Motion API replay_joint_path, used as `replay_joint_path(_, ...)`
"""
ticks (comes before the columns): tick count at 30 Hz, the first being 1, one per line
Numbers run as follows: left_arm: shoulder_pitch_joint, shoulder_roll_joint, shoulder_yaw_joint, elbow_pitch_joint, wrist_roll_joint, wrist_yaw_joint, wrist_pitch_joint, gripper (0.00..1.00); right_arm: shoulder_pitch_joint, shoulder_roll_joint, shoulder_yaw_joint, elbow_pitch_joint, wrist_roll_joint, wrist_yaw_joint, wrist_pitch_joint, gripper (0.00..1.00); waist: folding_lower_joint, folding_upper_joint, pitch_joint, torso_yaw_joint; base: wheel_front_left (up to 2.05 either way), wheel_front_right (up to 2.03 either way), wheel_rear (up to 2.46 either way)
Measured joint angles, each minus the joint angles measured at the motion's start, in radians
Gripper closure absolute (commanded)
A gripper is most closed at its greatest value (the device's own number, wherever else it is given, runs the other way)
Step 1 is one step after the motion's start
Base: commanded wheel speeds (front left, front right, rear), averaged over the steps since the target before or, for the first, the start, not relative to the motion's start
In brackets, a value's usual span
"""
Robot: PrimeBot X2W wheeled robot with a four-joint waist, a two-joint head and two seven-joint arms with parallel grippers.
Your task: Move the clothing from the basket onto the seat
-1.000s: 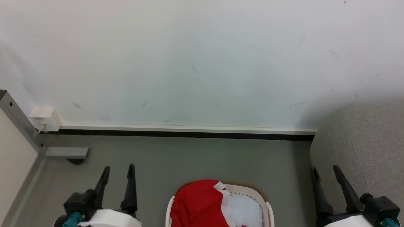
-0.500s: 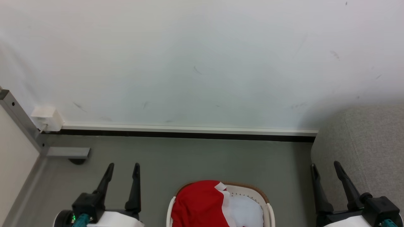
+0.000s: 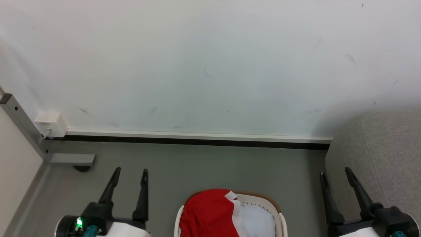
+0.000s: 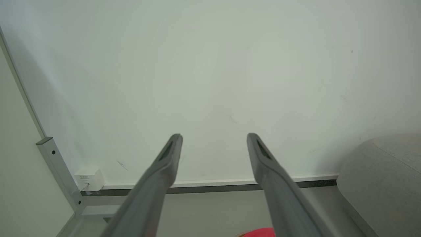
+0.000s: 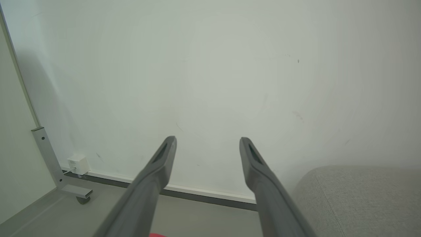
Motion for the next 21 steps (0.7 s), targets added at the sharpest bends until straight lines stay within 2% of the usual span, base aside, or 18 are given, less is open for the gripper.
replay_joint_path(5, 0.000, -0.008, 0.007, -0.001, 0.027, -0.006, -0.008, 0.00, 0.000, 0.000, 0.002, 0.000, -0.030, 0.000, -0.008, 0.00, 0.0000, 0.0000, -0.001, 0.002, 0.00, 0.00, 0.00)
replay_joint_path(21, 0.005, -0.026, 0.031, 0.002, 0.028, -0.027, -0.008, 0.00, 0.000, 0.000, 0.001, 0.002, -0.022, 0.000, -0.008, 0.00, 0.0000, 0.0000, -0.006, -0.001, 0.00, 0.00, 0.00)
